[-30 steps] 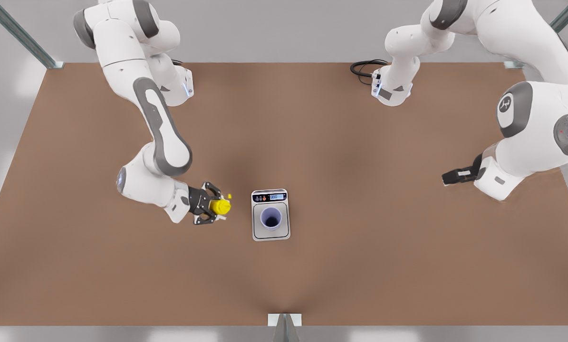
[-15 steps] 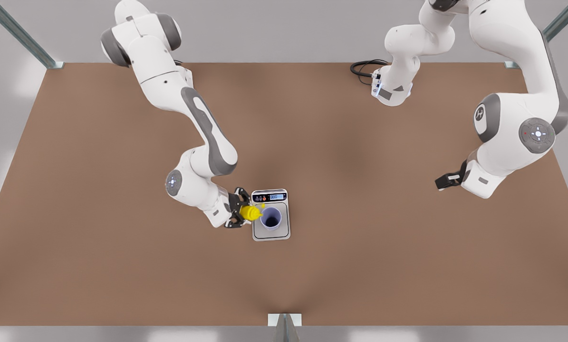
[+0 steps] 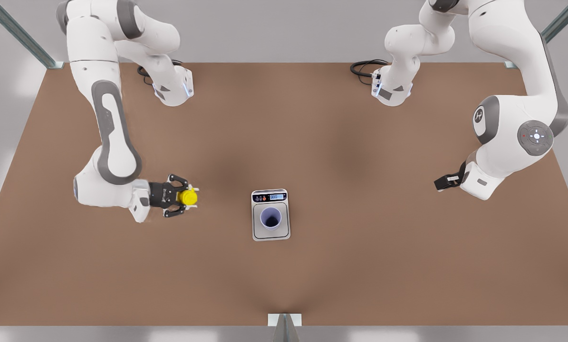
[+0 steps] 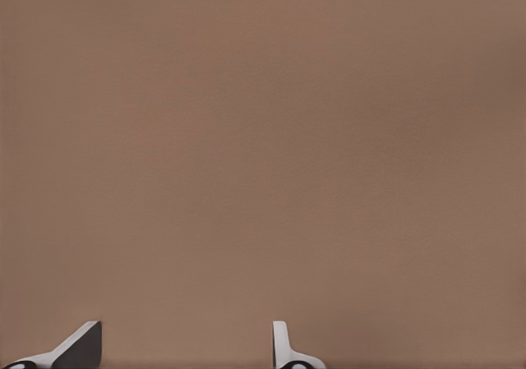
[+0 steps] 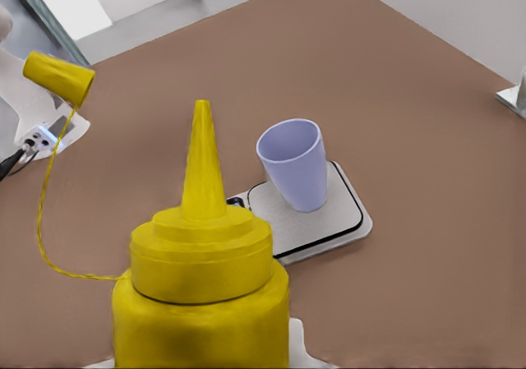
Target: Move cup to the weight, pick up sauce bottle, pour sauce
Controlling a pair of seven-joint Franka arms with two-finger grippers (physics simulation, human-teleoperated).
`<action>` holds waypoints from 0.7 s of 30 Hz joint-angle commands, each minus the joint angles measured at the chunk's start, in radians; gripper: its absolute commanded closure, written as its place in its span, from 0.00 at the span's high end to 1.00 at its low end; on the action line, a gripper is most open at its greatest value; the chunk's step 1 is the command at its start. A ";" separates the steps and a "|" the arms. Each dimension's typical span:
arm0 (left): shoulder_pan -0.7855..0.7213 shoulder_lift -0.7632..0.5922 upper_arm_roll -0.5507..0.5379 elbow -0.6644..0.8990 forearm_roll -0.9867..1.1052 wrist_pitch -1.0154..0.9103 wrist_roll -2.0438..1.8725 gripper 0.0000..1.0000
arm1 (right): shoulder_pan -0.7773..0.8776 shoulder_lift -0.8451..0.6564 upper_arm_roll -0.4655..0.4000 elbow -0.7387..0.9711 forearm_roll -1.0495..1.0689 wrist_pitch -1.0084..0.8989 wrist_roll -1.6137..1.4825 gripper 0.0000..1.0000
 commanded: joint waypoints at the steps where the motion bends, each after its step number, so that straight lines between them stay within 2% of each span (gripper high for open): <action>1: 0.000 0.000 -0.002 0.000 0.000 0.000 0.000 1.00 | -0.030 0.000 0.000 -0.001 0.005 -0.027 -0.045 0.51; 4: 0.000 0.000 0.000 0.000 0.000 0.000 0.001 1.00 | -0.208 0.043 0.037 0.001 0.063 -0.171 -0.251 0.51; 8: -0.001 0.005 -0.002 0.000 0.000 0.000 0.001 1.00 | -0.309 0.138 0.037 0.014 0.126 -0.263 -0.460 0.52; 11: -0.008 0.006 -0.002 0.000 0.002 0.012 0.001 1.00 | -0.337 0.271 0.037 0.088 0.207 -0.294 -0.628 0.52; 14: -0.008 0.006 -0.002 0.000 0.002 0.012 0.001 1.00 | -0.323 0.400 0.037 0.212 0.266 -0.301 -0.668 0.52; 21: -0.008 0.006 -0.002 0.000 0.002 0.012 0.001 1.00 | -0.314 0.482 0.037 0.238 0.295 -0.301 -0.664 0.52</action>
